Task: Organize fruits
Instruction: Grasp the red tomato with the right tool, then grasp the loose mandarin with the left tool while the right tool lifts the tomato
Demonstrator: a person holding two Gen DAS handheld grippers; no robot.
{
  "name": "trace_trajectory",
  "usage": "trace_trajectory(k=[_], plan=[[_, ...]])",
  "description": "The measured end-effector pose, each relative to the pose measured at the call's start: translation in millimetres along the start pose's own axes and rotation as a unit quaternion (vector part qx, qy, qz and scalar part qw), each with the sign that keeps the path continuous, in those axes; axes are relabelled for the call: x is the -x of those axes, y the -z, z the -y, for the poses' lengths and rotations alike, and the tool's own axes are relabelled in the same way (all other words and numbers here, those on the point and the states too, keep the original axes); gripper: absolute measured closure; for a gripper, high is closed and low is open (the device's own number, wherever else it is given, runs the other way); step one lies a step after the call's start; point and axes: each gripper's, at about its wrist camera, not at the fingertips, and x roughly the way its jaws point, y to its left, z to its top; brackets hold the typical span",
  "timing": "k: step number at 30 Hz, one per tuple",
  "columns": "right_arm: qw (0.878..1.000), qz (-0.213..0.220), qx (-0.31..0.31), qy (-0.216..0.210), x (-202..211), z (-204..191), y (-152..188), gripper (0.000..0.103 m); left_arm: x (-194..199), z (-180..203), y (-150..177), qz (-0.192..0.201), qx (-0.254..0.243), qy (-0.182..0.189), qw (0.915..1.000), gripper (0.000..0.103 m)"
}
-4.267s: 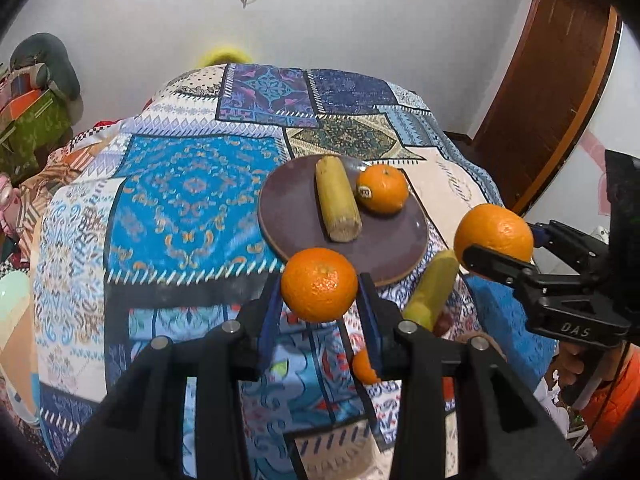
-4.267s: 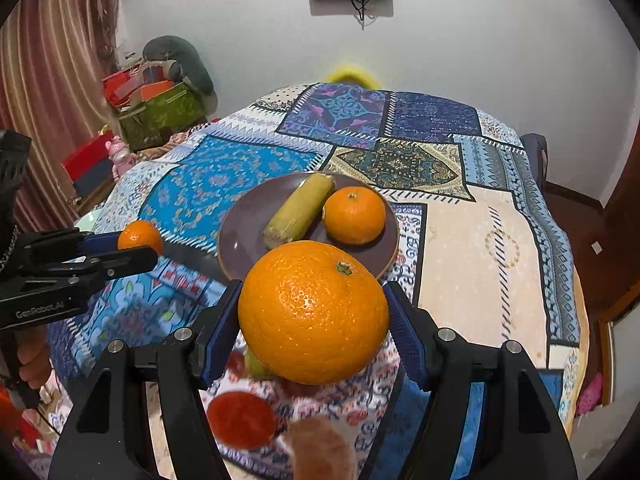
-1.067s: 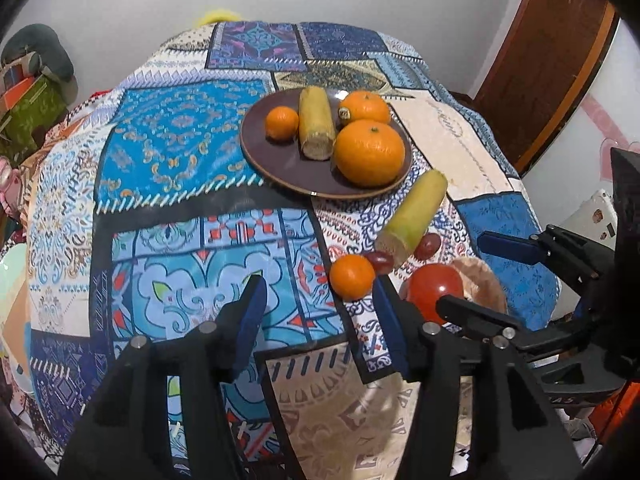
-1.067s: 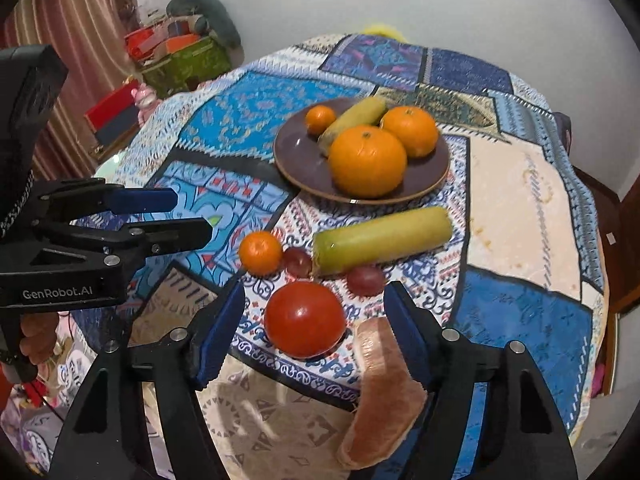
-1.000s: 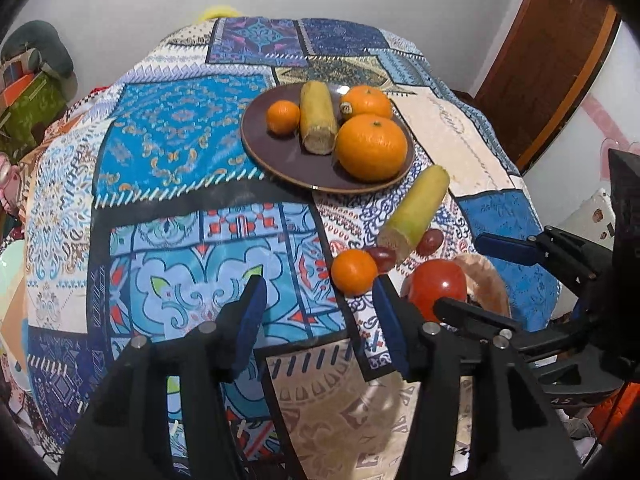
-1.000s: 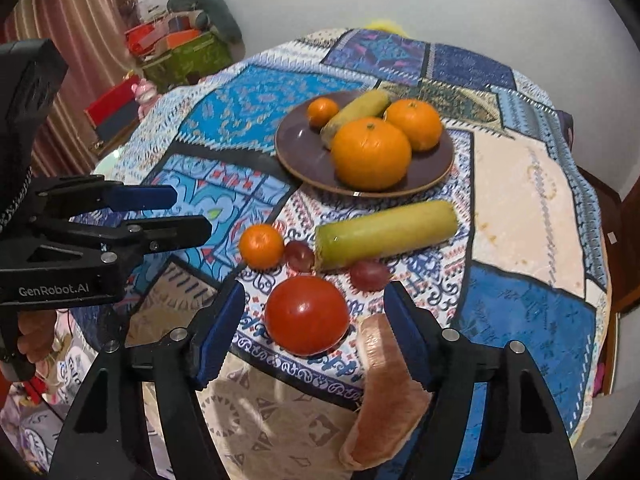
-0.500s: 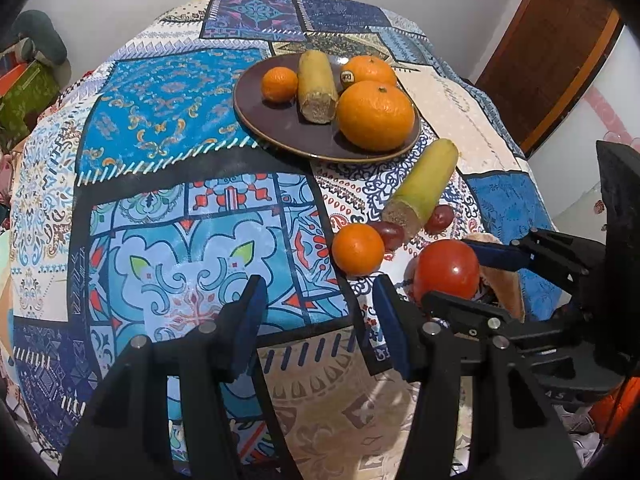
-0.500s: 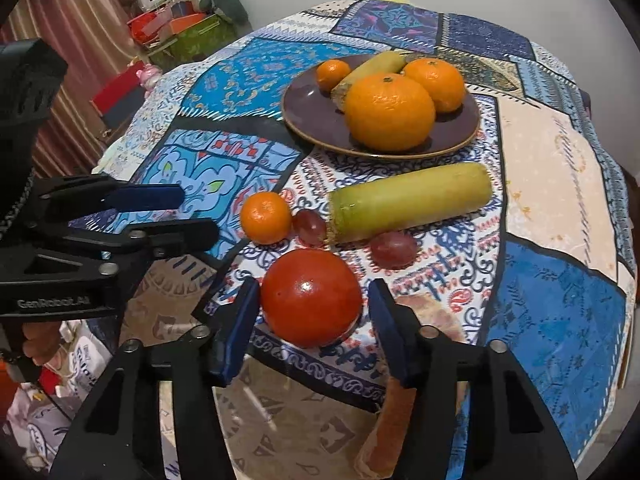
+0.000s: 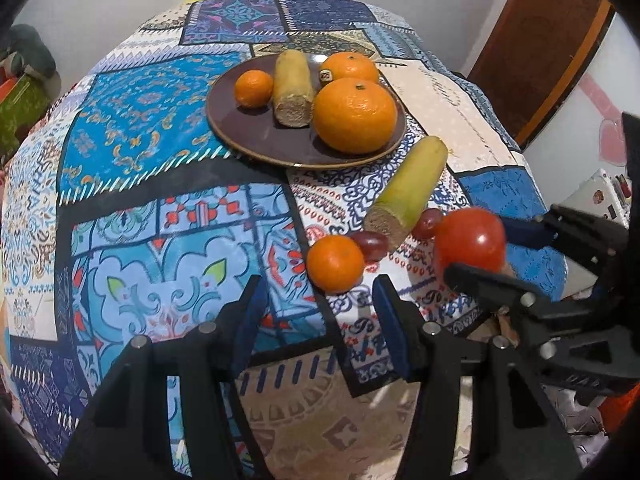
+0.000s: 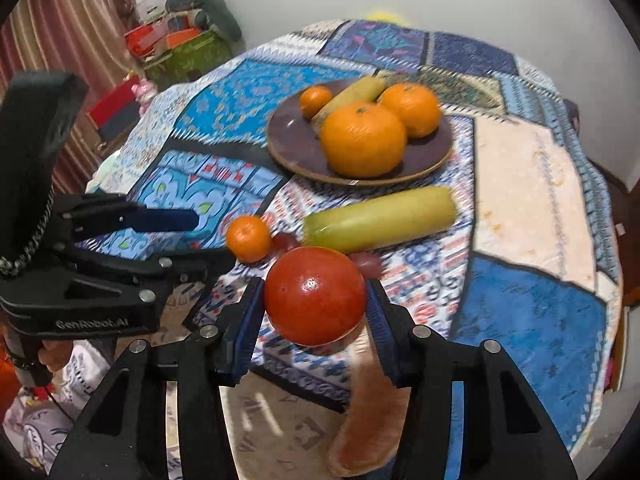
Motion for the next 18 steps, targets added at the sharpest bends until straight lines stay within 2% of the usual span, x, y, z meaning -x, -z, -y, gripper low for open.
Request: trace_trajectory(k=[6,18], plan=[[1.0,0.015,-0.012,0.009,10.0,13.9,-7.1,0.056,-8.5,8.2,-6.2,0.0,-0.009,-0.001,1.0,0.049],[0.999,0.021,-0.026,0.009,10.2,29.1,-11.8,0.056,-22.8,5.7,-8.3,-0.006,0.0,0.007,1.0,0.069]])
